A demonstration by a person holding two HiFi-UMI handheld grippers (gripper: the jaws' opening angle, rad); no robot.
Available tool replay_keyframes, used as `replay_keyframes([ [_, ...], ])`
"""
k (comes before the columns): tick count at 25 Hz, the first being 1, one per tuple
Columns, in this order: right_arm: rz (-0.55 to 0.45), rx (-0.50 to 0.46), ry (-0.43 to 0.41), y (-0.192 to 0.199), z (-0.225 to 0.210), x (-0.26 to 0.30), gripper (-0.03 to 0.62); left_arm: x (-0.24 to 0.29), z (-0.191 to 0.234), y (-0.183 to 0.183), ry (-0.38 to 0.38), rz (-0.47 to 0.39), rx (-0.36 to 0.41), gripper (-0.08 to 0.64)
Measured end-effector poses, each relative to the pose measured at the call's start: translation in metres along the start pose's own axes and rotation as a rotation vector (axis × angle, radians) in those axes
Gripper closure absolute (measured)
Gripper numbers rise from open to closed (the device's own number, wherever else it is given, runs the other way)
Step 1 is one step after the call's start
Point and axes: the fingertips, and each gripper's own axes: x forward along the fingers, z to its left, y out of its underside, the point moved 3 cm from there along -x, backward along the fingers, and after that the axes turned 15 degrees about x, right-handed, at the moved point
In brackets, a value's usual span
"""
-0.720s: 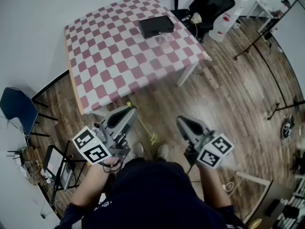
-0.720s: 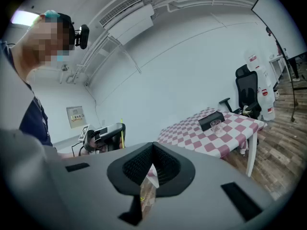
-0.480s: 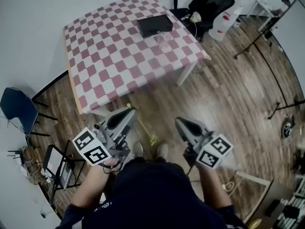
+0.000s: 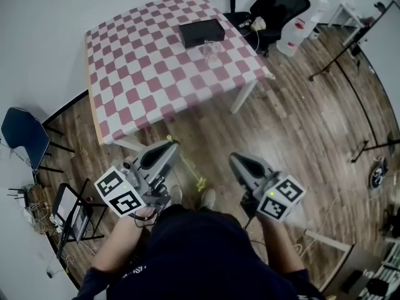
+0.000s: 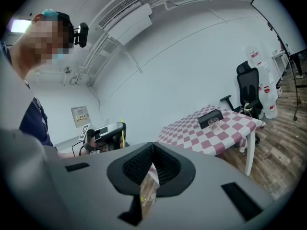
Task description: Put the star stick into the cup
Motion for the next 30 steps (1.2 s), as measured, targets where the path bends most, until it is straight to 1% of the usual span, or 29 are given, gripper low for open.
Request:
replay_keyframes([
  [5, -0.003, -0.012, -0.019, -0.009, -0.010, -0.024, 0.577, 0.015, -0.019, 0.000, -0.015, -0.012, 0.027, 0.528],
  [8, -0.008, 0.003, -0.024, -0.012, -0.022, -0.036, 0.577, 0.022, -0.023, 0.004, -0.034, -0.012, 0.036, 0.528],
  [11, -0.012, 0.019, -0.022, -0.013, -0.035, -0.042, 0.577, 0.029, -0.021, 0.008, -0.048, -0.011, 0.037, 0.528],
  [16, -0.006, 0.026, -0.022, -0.022, -0.048, -0.036, 0.577, 0.043, -0.008, 0.013, -0.058, -0.012, 0.029, 0.528],
  [23, -0.007, 0.018, -0.006, -0.041, -0.076, -0.012, 0.577, 0.070, 0.029, 0.018, -0.051, -0.023, 0.013, 0.528],
  [27, 0.002, 0.023, 0.014, -0.057, -0.095, 0.012, 0.577, 0.092, 0.062, 0.019, -0.038, -0.019, -0.003, 0.528],
  [30, 0.009, 0.038, 0.029, -0.070, -0.109, 0.041, 0.577, 0.110, 0.095, 0.021, -0.024, 0.005, -0.020, 0.528],
])
